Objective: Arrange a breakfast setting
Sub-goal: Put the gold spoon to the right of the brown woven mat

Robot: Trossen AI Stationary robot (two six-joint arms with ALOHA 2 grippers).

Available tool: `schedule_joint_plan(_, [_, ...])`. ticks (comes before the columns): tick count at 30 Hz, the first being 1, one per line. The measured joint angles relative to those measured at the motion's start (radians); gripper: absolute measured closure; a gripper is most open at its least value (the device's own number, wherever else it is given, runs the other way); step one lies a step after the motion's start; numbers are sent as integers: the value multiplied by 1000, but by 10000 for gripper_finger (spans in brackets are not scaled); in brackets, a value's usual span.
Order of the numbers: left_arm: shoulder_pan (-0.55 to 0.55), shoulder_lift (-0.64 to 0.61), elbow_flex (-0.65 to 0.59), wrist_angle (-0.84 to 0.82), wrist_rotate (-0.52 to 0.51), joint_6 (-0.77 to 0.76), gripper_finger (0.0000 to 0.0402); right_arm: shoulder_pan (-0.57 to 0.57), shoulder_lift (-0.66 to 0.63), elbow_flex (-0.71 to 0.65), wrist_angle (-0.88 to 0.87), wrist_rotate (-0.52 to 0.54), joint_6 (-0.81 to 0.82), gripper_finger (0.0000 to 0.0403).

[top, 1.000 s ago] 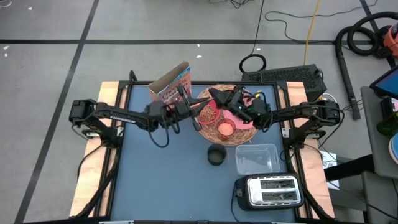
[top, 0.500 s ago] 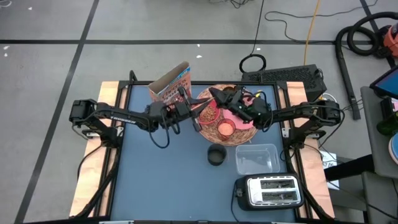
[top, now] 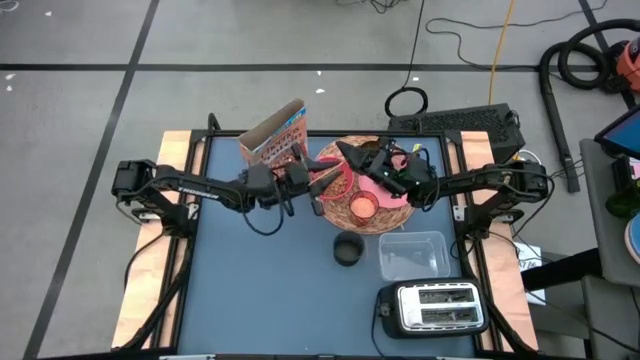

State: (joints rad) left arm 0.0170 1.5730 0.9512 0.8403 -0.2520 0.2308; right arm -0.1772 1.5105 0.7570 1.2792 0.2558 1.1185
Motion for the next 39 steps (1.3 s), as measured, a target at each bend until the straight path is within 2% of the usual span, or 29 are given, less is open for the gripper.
schedule_joint_plan(6, [-1, 2, -2, -108, 13, -77, 254, 0, 0, 1, 1, -25, -67, 364])
schedule_joint_plan(16, [0, 2, 0, -292, 3, -83, 252, 0, 1, 0, -8, -28, -143, 380])
schedule_joint_plan(23, [0, -2, 2, -370, 1, -81, 252, -33, -29, -1, -57, -123, -151, 386])
schedule_joint_plan(33, [0, -2, 2, -403, -1, -79, 252, -82, -142, -1, -318, -167, -198, 388])
schedule_joint_plan(39, [1, -2, 2, -409, -4, -80, 252, -145, -281, -2, -567, -281, -231, 390])
